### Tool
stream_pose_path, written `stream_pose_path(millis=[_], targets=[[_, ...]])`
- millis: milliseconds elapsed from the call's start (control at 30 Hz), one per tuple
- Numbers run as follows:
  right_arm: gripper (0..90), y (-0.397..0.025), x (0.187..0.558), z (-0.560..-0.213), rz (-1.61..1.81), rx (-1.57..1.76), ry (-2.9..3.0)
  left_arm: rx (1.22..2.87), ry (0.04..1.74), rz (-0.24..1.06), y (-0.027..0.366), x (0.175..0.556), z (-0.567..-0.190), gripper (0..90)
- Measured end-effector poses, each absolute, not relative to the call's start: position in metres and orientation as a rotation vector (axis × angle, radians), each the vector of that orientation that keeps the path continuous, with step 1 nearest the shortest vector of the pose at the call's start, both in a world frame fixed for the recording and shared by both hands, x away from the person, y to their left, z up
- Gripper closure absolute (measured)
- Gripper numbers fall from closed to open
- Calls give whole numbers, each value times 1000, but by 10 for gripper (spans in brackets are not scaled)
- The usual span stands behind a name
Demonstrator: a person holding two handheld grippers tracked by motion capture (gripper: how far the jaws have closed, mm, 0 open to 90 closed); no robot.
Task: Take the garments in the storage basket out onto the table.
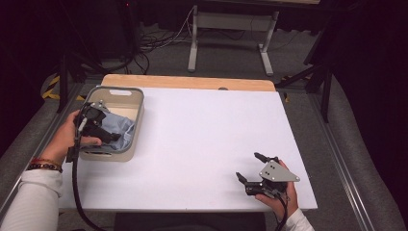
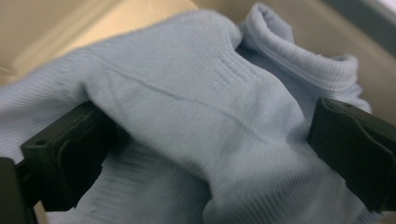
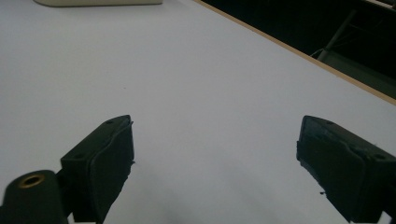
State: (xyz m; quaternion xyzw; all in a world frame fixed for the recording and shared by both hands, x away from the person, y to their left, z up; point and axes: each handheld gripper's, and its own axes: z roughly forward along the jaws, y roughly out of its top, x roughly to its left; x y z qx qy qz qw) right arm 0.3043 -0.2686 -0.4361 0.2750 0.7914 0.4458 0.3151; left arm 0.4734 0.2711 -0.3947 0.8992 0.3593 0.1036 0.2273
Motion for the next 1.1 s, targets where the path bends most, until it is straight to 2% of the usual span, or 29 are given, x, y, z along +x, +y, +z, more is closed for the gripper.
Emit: stream_pose_path(millis=[233, 467, 533, 633, 667, 733, 833, 900, 1100], targets=[[117, -268, 307, -437, 1169, 752, 2126, 2690, 995, 144, 251, 487, -409, 3], [118, -266, 308, -439, 1154, 752, 2147, 2814, 1005, 102, 229, 493, -419, 32], [118, -266, 308, -439, 1150, 754, 2149, 2817, 1003, 96, 229, 493, -419, 75], [117, -267, 308, -439, 1144, 755, 2151, 2816, 1010, 117, 230, 492, -418, 198], [117, -267, 308, -439, 1143, 762, 2148, 2812, 1019, 122, 230, 492, -418, 198], [117, -268, 308, -439, 1141, 769, 2145, 2811, 1065, 137, 230, 492, -417, 291], [117, -268, 308, -439, 1132, 770, 2147, 2821, 1058, 179, 229, 491, -416, 361], [117, -267, 308, -439, 1130, 763, 2146, 2831, 1037, 234, 226, 487, -413, 459], [117, -269, 308, -439, 1130, 777, 2144, 2794, 1001, 347, 231, 475, -409, 580]])
